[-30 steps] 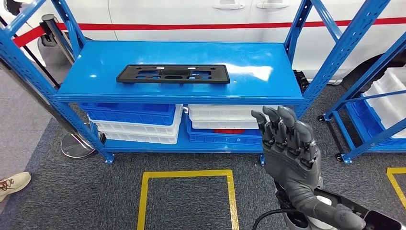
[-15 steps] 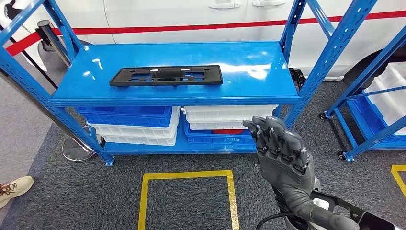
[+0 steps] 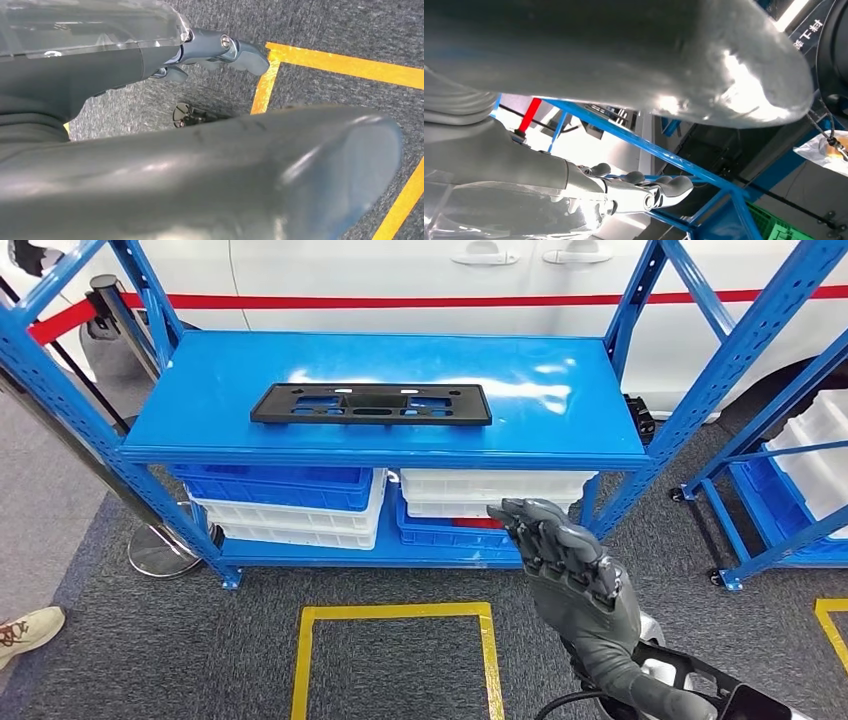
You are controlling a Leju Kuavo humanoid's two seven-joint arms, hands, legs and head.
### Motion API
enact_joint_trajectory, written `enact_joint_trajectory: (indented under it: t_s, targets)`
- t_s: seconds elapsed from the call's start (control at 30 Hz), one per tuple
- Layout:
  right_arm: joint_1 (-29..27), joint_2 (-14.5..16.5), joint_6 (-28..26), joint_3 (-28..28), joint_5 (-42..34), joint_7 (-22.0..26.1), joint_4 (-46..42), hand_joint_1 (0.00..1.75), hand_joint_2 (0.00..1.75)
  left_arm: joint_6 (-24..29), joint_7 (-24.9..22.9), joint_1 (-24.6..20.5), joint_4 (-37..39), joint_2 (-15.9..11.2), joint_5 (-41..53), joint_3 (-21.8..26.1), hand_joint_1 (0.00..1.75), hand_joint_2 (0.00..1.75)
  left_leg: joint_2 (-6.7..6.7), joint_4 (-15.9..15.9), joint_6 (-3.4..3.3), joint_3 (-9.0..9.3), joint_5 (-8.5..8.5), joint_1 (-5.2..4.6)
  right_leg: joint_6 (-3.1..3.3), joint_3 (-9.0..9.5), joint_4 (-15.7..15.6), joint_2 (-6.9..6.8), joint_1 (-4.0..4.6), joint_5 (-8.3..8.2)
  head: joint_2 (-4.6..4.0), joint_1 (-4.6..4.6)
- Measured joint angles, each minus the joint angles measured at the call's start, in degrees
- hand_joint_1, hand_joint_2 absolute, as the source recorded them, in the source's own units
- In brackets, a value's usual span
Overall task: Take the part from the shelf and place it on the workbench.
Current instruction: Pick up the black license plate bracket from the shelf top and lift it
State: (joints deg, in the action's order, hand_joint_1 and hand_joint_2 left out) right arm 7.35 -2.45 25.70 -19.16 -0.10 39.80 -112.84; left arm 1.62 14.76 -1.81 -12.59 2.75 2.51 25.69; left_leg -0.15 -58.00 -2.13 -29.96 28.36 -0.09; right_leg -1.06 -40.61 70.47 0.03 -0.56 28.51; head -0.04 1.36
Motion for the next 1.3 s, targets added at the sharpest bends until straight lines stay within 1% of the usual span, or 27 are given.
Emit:
enact_joint_trajectory:
  t_s: [0.03,0.1,0.2,0.27,0.33,0.4,0.43,0.47,0.5,0.57,0.6,0.63,0.7,0.77,0.8,0.83,0.9,0.93,0.97,1.0,1.03,1.1,1.13,1.17,1.23,1.27,1.3]
  targets:
    - [0.0,-0.1,0.0,-0.1,0.0,0.0,0.1,0.0,0.0,0.0,0.0,0.0,0.0,0.1,0.0,0.0,0.0,0.0,-0.02,0.0,0.11,0.57,0.43,-0.04,0.48,1.56,-3.8,-0.02,0.23,-2.38,0.0,0.01]
    - [0.2,-0.2,0.2,-0.3,0.0,0.0,0.3,0.0,0.0,0.0,0.0,-0.1,0.1,0.4,-0.1,0.1,0.0,0.0,-0.07,0.2,0.54,1.35,1.17,-0.12,1.31,3.79,-9.5,-0.07,0.77,-3.93,0.0,0.08]
    - [0.4,-0.4,0.3,-0.5,-0.2,0.0,0.6,0.0,0.0,0.0,0.0,-0.2,0.1,0.5,-0.2,0.4,0.0,0.0,-0.01,-0.1,1.48,2.22,1.69,-0.28,2.03,5.01,-11.5,0.03,0.83,-3.36,0.0,0.04]
    - [0.6,-0.4,0.5,-0.7,-0.3,0.0,0.8,0.0,0.0,0.0,0.0,-0.3,0.2,0.6,-0.4,0.6,0.0,0.0,-0.01,-2.4,1.99,1.93,2.13,-0.22,2.49,6.51,-12.1,0.02,0.51,-2.89,0.0,0.05]
    - [0.8,-0.4,0.7,-0.9,-0.3,0.0,1.0,0.0,0.0,0.0,0.0,-0.4,0.2,0.6,-0.6,0.9,0.0,0.0,-0.03,-8.2,2.48,-1.2,3.67,0.06,2.83,7.86,-12.3,-0.11,0.38,-2.04,0.0,0.06]
    - [0.9,-0.4,0.8,-1.2,-0.3,0.0,1.3,0.0,0.0,0.1,0.0,-0.3,0.2,0.7,-0.6,1.1,0.0,0.0,-0.02,-14.5,2.92,-6.05,6.13,0.36,2.9,8.95,-12.3,-0.1,0.35,-0.97,0.0,0.08]
    - [0.9,-0.4,0.9,-1.3,-0.3,0.0,1.5,0.0,0.0,0.2,0.0,-0.1,0.2,0.7,-0.6,1.2,0.0,0.0,-0.01,-15.9,3.12,-7.86,6.8,0.52,2.83,9.67,-12.3,-0.02,0.32,-0.34,0.0,0.08]
    - [0.9,-0.4,0.9,-1.5,-0.3,0.0,1.7,0.0,0.0,0.2,0.0,0.0,0.2,0.7,-0.7,1.3,0.0,0.0,-0.01,-15.5,3.28,-8.92,6.52,0.68,2.71,10.54,-12.3,0.09,0.27,0.35,0.0,0.09]
    - [0.9,-0.4,0.9,-1.6,-0.3,0.0,1.9,0.0,0.0,0.2,0.0,0.2,0.2,0.7,-0.7,1.4,0.0,0.0,0.0,-13.4,3.42,-9.22,5.0,0.88,2.54,11.58,-12.3,0.18,0.21,1.14,0.0,0.09]
    - [1.0,-0.4,0.9,-1.7,-0.3,0.0,2.2,0.0,0.0,0.2,0.0,0.5,0.3,0.7,-0.7,1.5,0.0,0.0,0.08,-7.0,3.5,-8.83,-0.87,1.16,2.02,13.54,-12.2,0.26,0.17,2.84,0.0,0.02]
    - [1.0,-0.4,0.8,-1.8,-0.3,0.0,2.3,0.0,0.0,0.2,0.0,0.5,0.4,0.7,-0.7,1.6,0.0,0.0,0.15,-4.7,3.26,-8.57,-3.02,1.11,1.67,14.15,-12.1,0.31,0.17,3.59,0.0,-0.03]
    - [1.0,-0.4,0.8,-1.8,-0.3,0.0,2.5,0.0,0.0,0.2,0.0,0.6,0.4,0.8,-0.7,1.7,0.0,0.0,0.16,-3.4,2.85,-8.39,-4.44,0.94,1.24,14.58,-12.1,0.34,0.15,4.27,0.0,-0.11]
    - [1.2,-0.4,0.8,-1.9,-0.4,0.0,2.7,0.0,0.0,0.2,0.1,0.4,0.5,0.8,-0.7,1.8,0.0,0.0,0.09,-3.0,1.7,-7.65,-4.03,0.48,0.38,15.1,-11.7,0.42,-0.05,4.63,0.0,-0.15]
    - [1.5,-0.5,1.0,-1.9,-0.6,0.0,2.7,0.0,0.0,0.2,0.2,0.3,0.5,0.8,-0.7,1.8,0.0,0.0,-0.05,-2.2,0.79,-6.16,-3.47,0.42,-0.19,14.25,-8.8,0.32,-0.32,3.65,0.0,-0.19]
    - [1.6,-0.6,1.0,-2.0,-0.8,0.1,2.8,0.0,0.0,0.2,0.2,0.2,0.5,0.8,-0.7,1.9,0.0,0.0,-0.11,-1.8,0.43,-5.22,-3.13,0.49,-0.35,12.59,-6.0,0.28,-0.37,3.21,0.0,-0.26]
    - [1.7,-0.7,1.1,-2.0,-1.1,0.1,2.8,0.0,0.0,0.3,0.3,0.1,0.5,0.8,-0.7,1.9,0.0,0.0,-0.14,-1.3,0.16,-4.33,-2.72,0.52,-0.43,10.11,-2.5,0.24,-0.39,3.3,0.0,-0.31]
    - [1.7,-1.2,1.2,-2.0,-1.7,0.2,3.1,0.0,0.0,0.3,0.4,0.1,0.5,0.8,-0.6,2.1,0.0,0.0,-0.3,-0.8,-0.16,-2.59,-1.65,0.45,-0.49,4.37,3.3,0.24,-0.33,5.92,0.0,-0.36]
    - [1.7,-1.4,1.3,-2.0,-1.9,0.3,3.2,0.0,0.0,0.3,0.4,0.0,0.5,0.8,-0.6,2.2,0.0,0.0,-0.42,-0.6,-0.19,-1.65,-0.97,0.39,-0.43,2.05,4.5,0.24,-0.26,7.57,0.0,-0.36]
    - [1.6,-1.6,1.3,-2.0,-2.2,0.3,3.2,0.0,0.0,0.3,0.4,0.1,0.5,0.8,-0.6,2.3,0.0,0.0,-0.55,-0.6,-0.17,-0.61,-0.21,0.35,-0.32,0.47,4.3,0.24,-0.15,8.53,0.0,-0.36]
    - [1.6,-1.8,1.4,-2.0,-2.3,0.4,3.3,0.0,0.0,0.3,0.4,0.2,0.5,0.8,-0.6,2.3,0.0,0.0,-0.65,-0.5,-0.12,0.5,0.62,0.32,-0.11,-0.32,2.6,0.24,0.04,8.04,0.0,-0.37]
    - [1.7,-1.9,1.4,-2.0,-2.4,0.4,3.3,0.0,0.0,0.3,0.5,0.2,0.5,0.9,-0.5,2.3,0.0,0.0,-0.71,-0.5,-0.06,1.59,1.45,0.29,0.29,-0.55,-0.3,0.24,0.37,5.76,0.0,-0.38]
    - [1.6,-2.1,1.4,-2.0,-2.5,0.4,3.6,0.0,0.0,0.4,0.5,0.4,0.7,1.3,-0.4,2.4,0.0,0.0,-0.93,-0.5,0.22,3.37,3.01,0.19,1.41,-0.6,-7.0,0.35,1.27,-2.4,0.0,-0.4]
    - [1.5,-2.2,1.4,-2.0,-2.5,0.4,3.8,0.0,0.0,0.6,0.6,0.3,0.7,1.4,-0.3,2.4,0.0,0.0,-1.08,-0.3,0.47,3.93,3.71,0.08,1.93,-0.52,-9.2,0.53,1.61,-5.74,0.0,-0.4]
    - [1.4,-2.2,1.2,-2.0,-2.4,0.4,3.9,0.0,0.0,0.8,0.6,0.3,0.8,1.6,-0.2,2.4,0.0,0.0,-1.2,-0.4,0.74,4.48,4.1,-0.04,2.3,-0.38,-10.4,0.72,1.78,-7.65,0.0,-0.39]
    - [1.3,-2.3,0.4,-2.0,-1.9,0.5,4.3,0.0,0.0,1.3,0.6,0.1,0.8,1.6,0.1,2.4,0.0,0.0,-1.24,-0.7,1.32,5.19,4.1,-0.21,2.72,0.76,-11.1,0.91,1.52,-7.65,0.0,-0.37]
    - [1.3,-2.3,-0.1,-2.0,-1.7,0.5,4.7,0.0,0.0,1.7,0.5,0.1,0.8,1.6,0.3,2.4,0.0,0.0,-1.11,-1.7,1.56,5.09,3.83,-0.23,2.93,1.54,-11.7,0.87,1.31,-7.4,0.0,-0.36]
    - [1.3,-2.3,-0.6,-2.0,-1.6,0.5,5.3,0.0,0.0,2.0,0.4,0.0,0.8,1.6,0.5,2.4,0.0,0.0,-0.97,-3.6,1.85,4.15,3.95,-0.19,3.16,2.31,-12.2,0.81,1.1,-7.16,0.0,-0.33]
